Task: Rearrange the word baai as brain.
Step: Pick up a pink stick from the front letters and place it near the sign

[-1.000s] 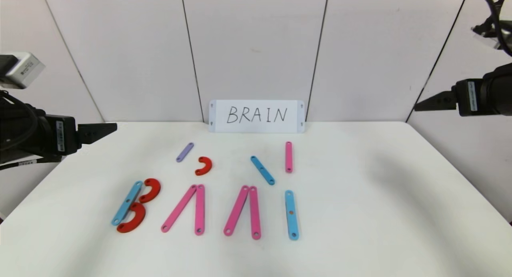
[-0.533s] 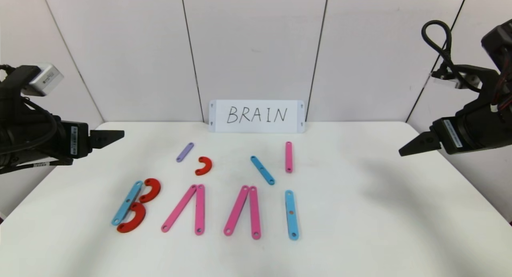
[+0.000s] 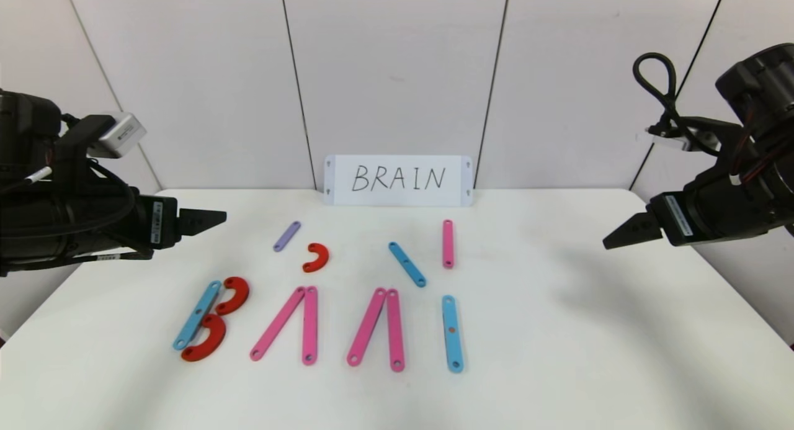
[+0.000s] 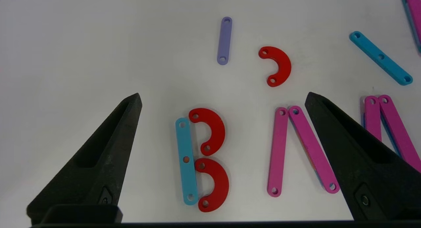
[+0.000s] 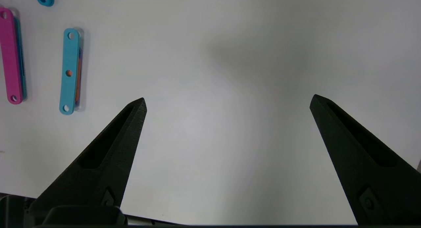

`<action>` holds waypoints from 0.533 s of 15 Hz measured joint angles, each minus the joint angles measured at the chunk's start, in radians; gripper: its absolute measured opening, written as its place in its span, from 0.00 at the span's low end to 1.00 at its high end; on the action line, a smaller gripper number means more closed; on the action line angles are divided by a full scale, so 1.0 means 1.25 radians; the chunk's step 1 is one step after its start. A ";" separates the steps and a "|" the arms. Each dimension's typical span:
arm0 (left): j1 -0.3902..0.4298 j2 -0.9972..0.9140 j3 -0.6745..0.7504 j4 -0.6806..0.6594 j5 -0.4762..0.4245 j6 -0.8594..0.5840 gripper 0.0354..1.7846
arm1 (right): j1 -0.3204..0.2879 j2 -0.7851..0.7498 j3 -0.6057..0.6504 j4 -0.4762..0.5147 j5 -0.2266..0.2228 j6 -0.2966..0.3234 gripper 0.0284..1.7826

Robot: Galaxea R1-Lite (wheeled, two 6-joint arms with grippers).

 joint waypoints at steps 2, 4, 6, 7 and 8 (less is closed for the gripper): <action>-0.018 0.021 -0.007 -0.003 0.001 -0.031 0.97 | -0.001 0.007 0.015 -0.045 -0.002 0.001 0.98; -0.030 0.033 -0.010 0.007 0.001 -0.035 0.97 | -0.001 0.010 0.026 -0.062 -0.002 0.001 0.98; -0.042 0.039 -0.006 0.010 0.000 -0.035 0.97 | -0.002 0.012 0.028 -0.064 -0.001 0.001 0.98; -0.046 0.041 -0.004 0.011 0.001 -0.035 0.97 | -0.004 0.012 0.029 -0.063 0.000 0.001 0.98; -0.048 0.044 0.001 0.010 0.001 -0.034 0.97 | -0.005 0.012 0.029 -0.064 0.001 0.001 0.98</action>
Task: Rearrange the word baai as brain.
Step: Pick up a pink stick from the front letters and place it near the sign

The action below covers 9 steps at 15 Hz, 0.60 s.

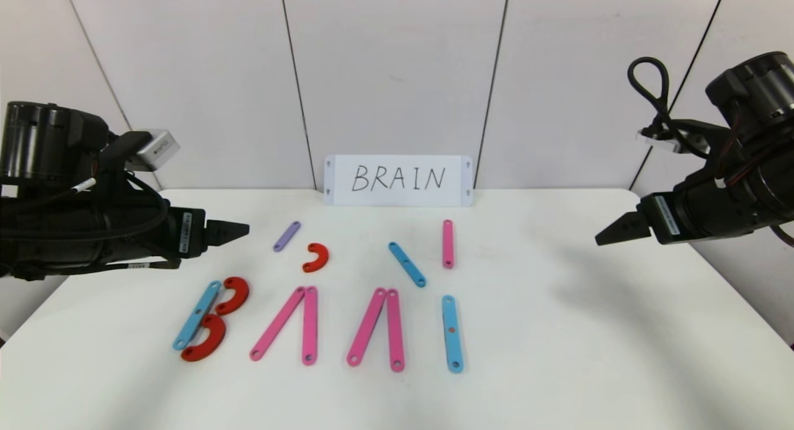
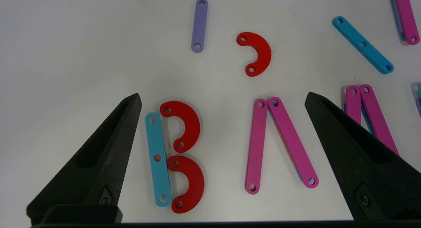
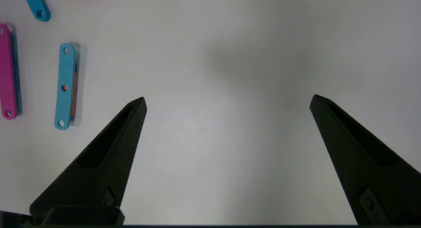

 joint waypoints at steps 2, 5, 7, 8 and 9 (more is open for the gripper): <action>-0.006 0.002 0.014 -0.003 0.001 0.006 0.97 | 0.000 0.001 0.000 0.000 0.000 0.000 0.98; -0.014 0.003 0.044 -0.003 0.002 0.033 0.97 | -0.005 0.001 0.000 0.000 -0.001 0.000 0.98; -0.029 0.002 0.072 -0.004 0.003 0.058 0.97 | -0.006 0.000 -0.001 0.000 -0.001 0.000 0.98; -0.037 0.001 0.085 -0.009 0.003 0.058 0.97 | -0.006 0.000 -0.001 0.001 -0.001 0.000 0.98; -0.042 -0.001 0.093 -0.012 0.002 0.058 0.97 | -0.006 -0.001 -0.001 0.001 -0.001 0.000 0.98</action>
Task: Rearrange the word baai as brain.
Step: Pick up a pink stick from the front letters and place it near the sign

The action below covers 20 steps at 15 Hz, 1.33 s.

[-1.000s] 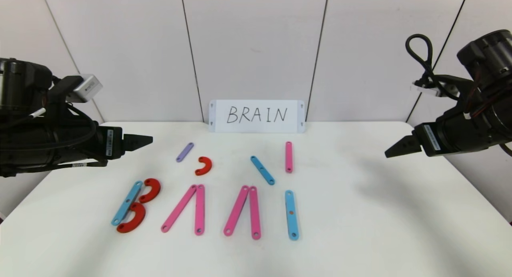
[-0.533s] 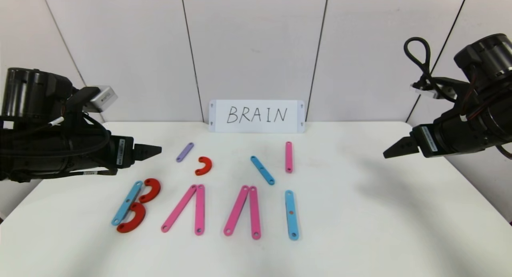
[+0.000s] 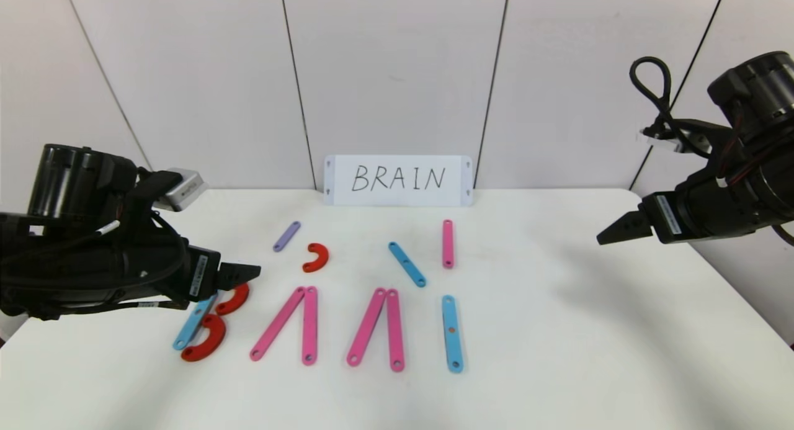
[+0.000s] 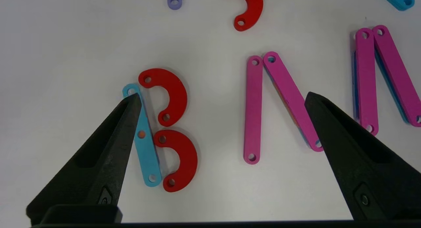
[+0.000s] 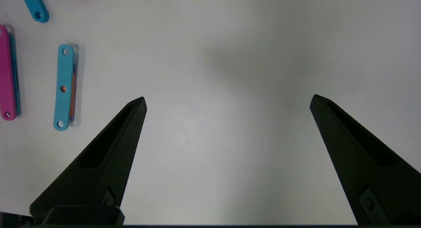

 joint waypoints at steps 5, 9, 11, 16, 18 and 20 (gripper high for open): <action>-0.032 -0.010 0.023 0.001 0.003 -0.003 0.97 | -0.002 -0.002 0.000 0.000 -0.001 0.001 0.98; -0.037 -0.020 0.051 -0.002 0.007 -0.002 0.97 | -0.002 -0.004 0.000 0.001 -0.001 0.001 0.98; -0.037 -0.023 0.071 -0.002 0.007 -0.003 0.97 | -0.002 -0.004 0.000 0.001 -0.001 0.001 0.98; -0.057 -0.025 0.133 -0.066 0.007 -0.008 0.97 | -0.001 -0.005 0.001 0.002 -0.001 0.001 0.98; -0.071 -0.019 0.153 -0.111 0.007 -0.007 0.97 | -0.001 -0.005 0.001 0.002 -0.001 0.001 0.98; -0.079 -0.011 0.159 -0.116 0.007 -0.009 0.97 | -0.001 -0.005 0.001 0.002 -0.001 0.001 0.98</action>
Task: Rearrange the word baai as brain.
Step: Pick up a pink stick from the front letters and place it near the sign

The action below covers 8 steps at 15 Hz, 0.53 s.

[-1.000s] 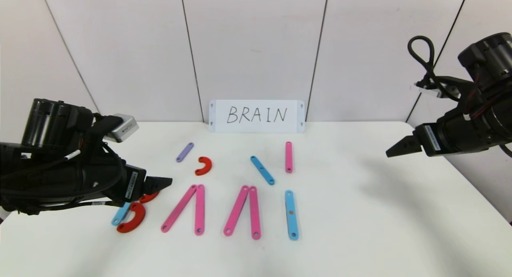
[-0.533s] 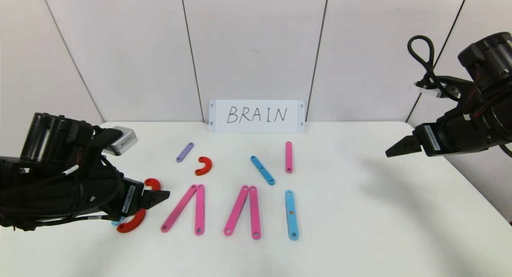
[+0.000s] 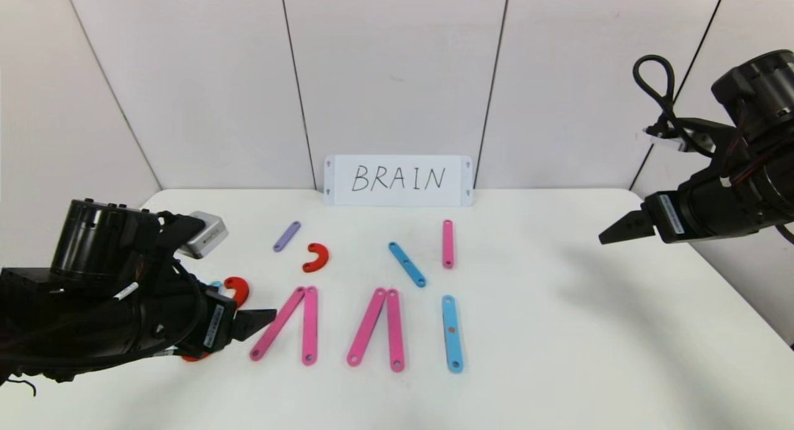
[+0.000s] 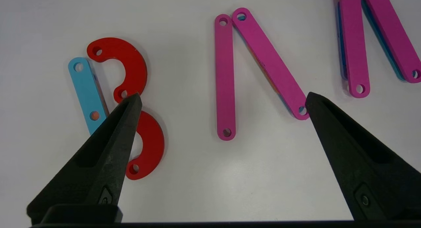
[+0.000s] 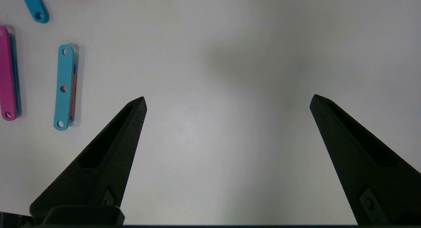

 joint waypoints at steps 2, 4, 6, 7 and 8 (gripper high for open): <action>-0.010 0.009 0.004 0.000 0.000 0.000 0.97 | 0.001 0.000 0.000 0.000 -0.001 0.000 0.98; -0.014 0.019 0.005 -0.001 0.000 -0.001 0.97 | 0.000 0.001 0.000 0.000 -0.001 -0.001 0.98; -0.015 0.030 0.006 -0.001 0.000 -0.002 0.97 | 0.000 0.002 0.000 0.000 -0.001 -0.001 0.98; -0.015 0.036 0.006 -0.001 0.000 -0.002 0.97 | 0.000 0.002 0.000 0.000 -0.001 -0.001 0.98; -0.015 0.041 0.005 -0.001 0.000 -0.002 0.97 | 0.000 0.003 0.000 0.000 -0.001 -0.001 0.98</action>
